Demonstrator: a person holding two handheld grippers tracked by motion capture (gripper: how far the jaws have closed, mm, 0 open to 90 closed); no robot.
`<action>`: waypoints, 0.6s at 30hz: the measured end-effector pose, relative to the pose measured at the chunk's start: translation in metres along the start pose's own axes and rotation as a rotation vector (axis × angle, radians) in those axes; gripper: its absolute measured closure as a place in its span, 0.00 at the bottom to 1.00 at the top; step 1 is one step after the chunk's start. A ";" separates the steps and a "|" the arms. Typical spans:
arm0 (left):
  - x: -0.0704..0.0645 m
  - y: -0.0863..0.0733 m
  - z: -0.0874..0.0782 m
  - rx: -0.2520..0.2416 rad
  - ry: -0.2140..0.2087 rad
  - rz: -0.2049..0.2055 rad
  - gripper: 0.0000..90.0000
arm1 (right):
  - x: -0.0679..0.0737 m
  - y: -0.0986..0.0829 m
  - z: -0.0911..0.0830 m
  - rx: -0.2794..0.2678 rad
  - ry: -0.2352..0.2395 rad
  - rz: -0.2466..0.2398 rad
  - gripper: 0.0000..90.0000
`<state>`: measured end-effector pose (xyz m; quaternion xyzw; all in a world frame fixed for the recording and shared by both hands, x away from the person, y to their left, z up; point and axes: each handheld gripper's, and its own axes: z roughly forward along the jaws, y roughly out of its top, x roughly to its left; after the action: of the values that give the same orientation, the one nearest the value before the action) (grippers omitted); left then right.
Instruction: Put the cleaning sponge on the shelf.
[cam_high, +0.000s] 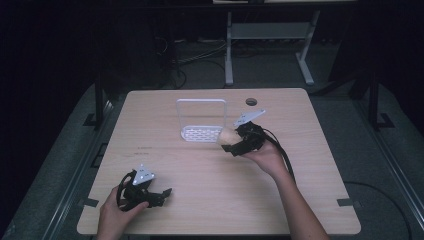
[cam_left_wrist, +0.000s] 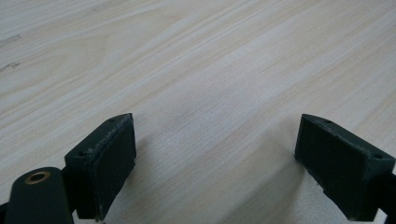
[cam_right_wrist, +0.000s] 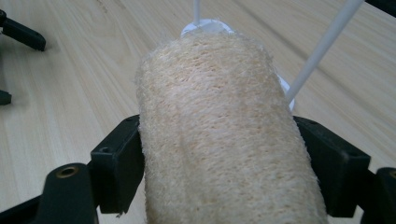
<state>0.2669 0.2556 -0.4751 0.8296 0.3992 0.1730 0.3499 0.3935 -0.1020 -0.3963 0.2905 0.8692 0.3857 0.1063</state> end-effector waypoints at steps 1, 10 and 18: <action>0.000 0.000 0.000 0.000 0.000 0.000 0.13 | 0.000 0.001 0.001 0.000 0.001 0.001 0.24; 0.000 0.000 0.000 0.000 0.001 0.000 0.13 | 0.003 0.011 0.015 0.001 0.005 -0.005 0.24; 0.000 0.000 0.000 0.000 0.000 0.000 0.13 | 0.004 0.018 0.023 -0.001 0.006 -0.002 0.24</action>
<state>0.2669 0.2556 -0.4752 0.8297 0.3993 0.1731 0.3496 0.4070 -0.0761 -0.3986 0.2885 0.8695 0.3872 0.1040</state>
